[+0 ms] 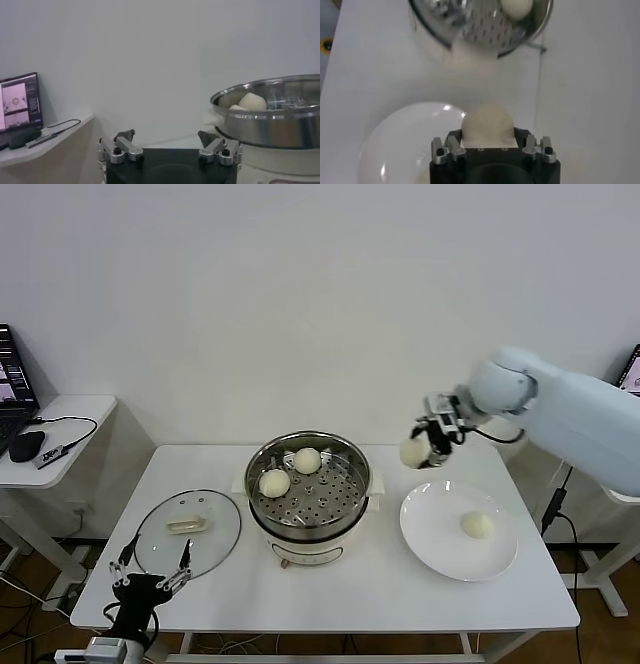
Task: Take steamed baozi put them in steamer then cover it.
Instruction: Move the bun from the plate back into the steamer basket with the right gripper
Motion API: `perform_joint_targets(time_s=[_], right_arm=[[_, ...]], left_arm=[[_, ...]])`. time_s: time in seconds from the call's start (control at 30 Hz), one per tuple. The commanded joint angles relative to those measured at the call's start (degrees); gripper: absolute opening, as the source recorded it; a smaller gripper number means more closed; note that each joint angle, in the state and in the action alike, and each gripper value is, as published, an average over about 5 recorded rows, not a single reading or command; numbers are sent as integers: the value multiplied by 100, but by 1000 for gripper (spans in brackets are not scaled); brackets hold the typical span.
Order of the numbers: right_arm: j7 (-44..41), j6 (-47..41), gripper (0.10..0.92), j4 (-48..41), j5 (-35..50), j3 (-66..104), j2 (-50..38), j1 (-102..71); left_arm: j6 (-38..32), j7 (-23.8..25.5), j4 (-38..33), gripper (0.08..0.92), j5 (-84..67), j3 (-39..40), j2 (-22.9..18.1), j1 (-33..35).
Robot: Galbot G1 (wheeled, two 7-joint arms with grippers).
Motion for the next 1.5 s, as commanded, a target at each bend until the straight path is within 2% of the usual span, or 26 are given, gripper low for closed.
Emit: perform_joint_targets(time_s=[0.03,0.37,0.67,0.87,1.5], right_arm=[[437,481,653,-385,333,-531,1876,351],[546,1455,653,-787,-80,-981,2713,-41],[609,2248,653,-715,-1055,-1334,2870,-152],[616,2683,653,-716,-1383,-1404,2863,-161],[501,2885,660,-668,-1193,-1428,2833,-173]], left_arm=[[3,5,2,823,-5,-123,-10,14],[-8,-1,-30,823,-3,-208,-134,71],[-46,-13,-5,823,-2,-216,-198,91],[-54,-19,-11,823,-9,-222,-211,95],[-64,-21,18,823,-5,-197,-227,61]])
